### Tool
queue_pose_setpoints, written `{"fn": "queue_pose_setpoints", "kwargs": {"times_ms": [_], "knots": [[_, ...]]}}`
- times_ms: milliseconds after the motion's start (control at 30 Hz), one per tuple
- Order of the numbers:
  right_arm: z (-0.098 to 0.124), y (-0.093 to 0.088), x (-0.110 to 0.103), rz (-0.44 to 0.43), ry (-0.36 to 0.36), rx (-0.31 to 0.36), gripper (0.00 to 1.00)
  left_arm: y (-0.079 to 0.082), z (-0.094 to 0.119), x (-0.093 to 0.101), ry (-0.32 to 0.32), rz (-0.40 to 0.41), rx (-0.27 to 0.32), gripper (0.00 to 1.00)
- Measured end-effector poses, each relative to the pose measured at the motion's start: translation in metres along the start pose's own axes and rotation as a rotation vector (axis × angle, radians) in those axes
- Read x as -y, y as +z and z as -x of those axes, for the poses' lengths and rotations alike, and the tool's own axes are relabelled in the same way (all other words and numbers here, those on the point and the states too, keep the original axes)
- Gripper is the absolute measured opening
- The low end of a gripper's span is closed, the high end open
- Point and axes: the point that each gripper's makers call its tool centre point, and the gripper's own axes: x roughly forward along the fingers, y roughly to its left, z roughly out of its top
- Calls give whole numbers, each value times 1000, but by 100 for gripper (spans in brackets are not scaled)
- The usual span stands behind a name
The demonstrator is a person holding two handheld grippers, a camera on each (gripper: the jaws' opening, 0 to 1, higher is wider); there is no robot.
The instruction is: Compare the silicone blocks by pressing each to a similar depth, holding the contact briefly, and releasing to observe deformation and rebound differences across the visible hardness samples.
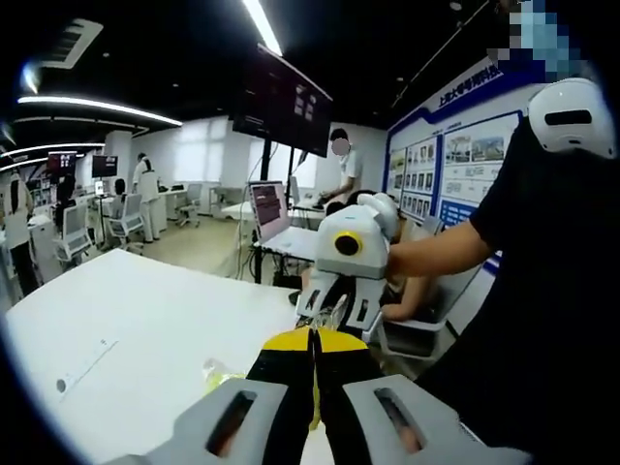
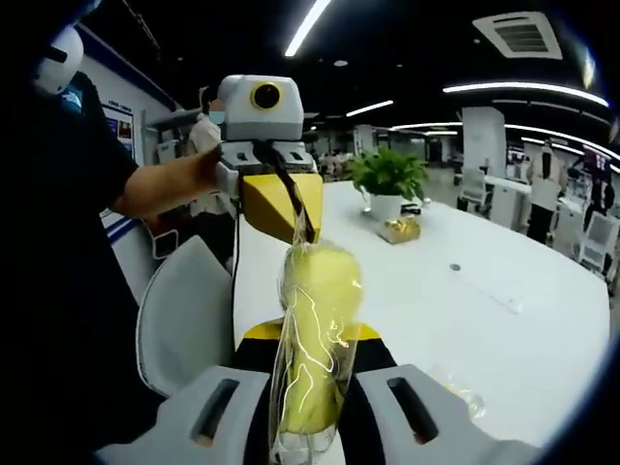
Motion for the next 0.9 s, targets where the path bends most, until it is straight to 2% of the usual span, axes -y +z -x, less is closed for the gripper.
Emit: {"fn": "queue_pose_setpoints", "kwargs": {"times_ms": [100,167,267,500,700,767,800,900], "knots": [[-1,0,5,26,-26,4,12,0,1,-1,0,9,-3,0],[-2,0,8,76,-46,8,14,-2,1,-1,4,17,-7,0],[-2,0,8,0,-44,10,18,-1,3,-1,5,13,-2,0],[-4,-8,12,3,-78,-1,35,-11,8,-8,37,44,-20,0],[-3,-1,18,-27,-134,56,66,-14,13,-8,47,64,-11,0],[-3,0,20,-36,-149,70,75,-14,15,-9,49,103,2,0],[-3,2,20,-36,-156,77,80,-14,17,-10,61,85,7,0],[-1,9,22,-53,-182,126,91,-15,18,-9,67,96,15,0]]}}
